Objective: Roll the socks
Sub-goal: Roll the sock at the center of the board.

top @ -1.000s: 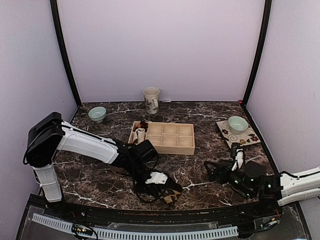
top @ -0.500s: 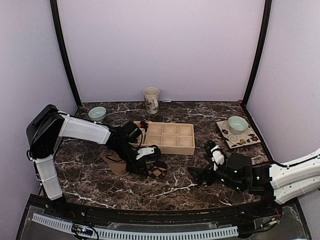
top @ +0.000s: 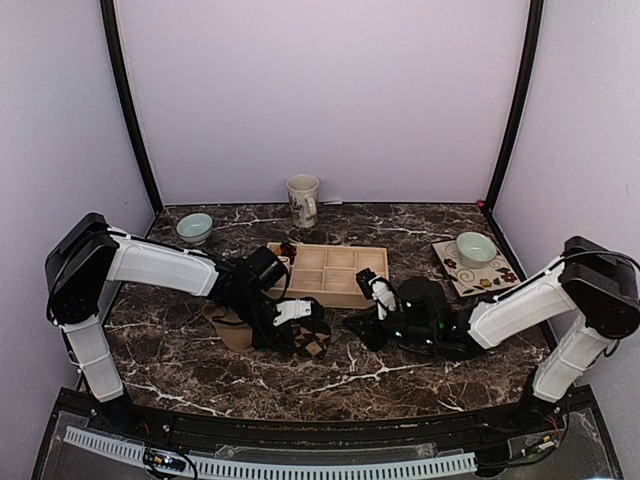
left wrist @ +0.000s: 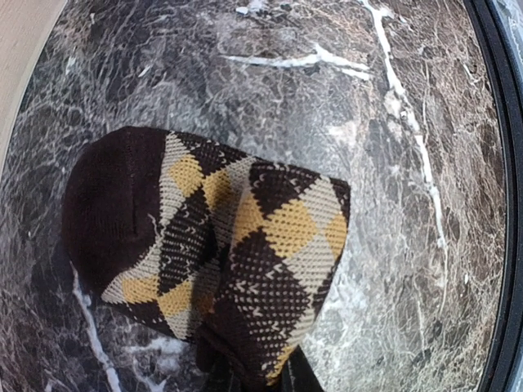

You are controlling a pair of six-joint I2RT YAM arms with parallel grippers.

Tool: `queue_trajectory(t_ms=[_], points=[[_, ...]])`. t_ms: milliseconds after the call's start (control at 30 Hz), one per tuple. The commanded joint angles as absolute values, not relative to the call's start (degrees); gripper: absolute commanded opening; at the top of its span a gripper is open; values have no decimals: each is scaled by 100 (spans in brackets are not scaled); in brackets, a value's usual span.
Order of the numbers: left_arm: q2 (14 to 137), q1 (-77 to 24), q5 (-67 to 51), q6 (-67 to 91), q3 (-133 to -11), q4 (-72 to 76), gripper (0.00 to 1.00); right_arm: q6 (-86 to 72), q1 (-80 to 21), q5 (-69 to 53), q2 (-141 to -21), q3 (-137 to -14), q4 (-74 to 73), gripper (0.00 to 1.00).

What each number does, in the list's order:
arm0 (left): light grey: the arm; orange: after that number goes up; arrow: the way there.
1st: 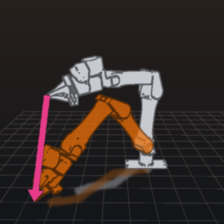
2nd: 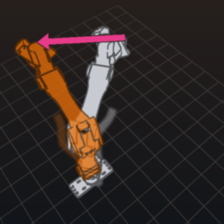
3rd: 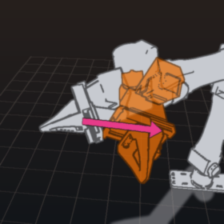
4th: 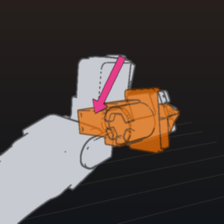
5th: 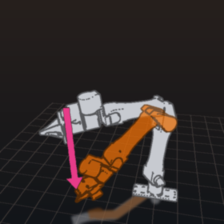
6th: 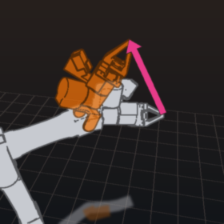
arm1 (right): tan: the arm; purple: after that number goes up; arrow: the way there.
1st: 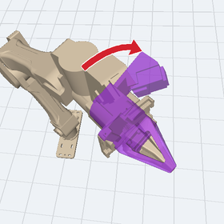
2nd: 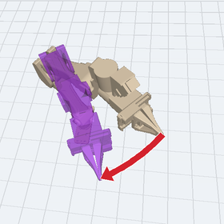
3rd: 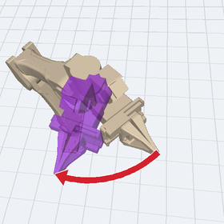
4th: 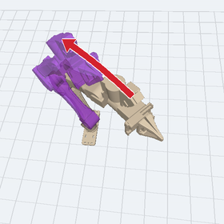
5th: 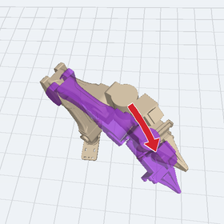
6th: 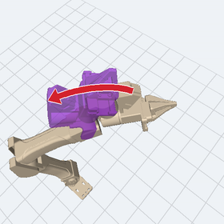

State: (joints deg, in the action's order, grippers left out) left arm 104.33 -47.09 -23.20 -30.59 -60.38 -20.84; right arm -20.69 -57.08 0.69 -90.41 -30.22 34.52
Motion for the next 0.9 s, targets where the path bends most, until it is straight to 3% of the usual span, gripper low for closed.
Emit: queue_trajectory(t_ms=[0,200,533,867], points=[[10889,-4931,-1932,-3145,-5722,-2618,10,-2669,-5345,-1690,-9937,-3482,4827,12],[10890,-4948,-1936,-3164,-5701,-2619,10,-3071,-5139,-2335,-11008,-4061,5011,4],[10942,-4988,-1978,-3208,-5722,-2659,10,-2866,-5098,-2495,-11238,-4316,4390,1],[10948,-5080,-2029,-3473,-5748,-2772,8,-2335,-5089,-1555,-11592,-5251,2669,0]])
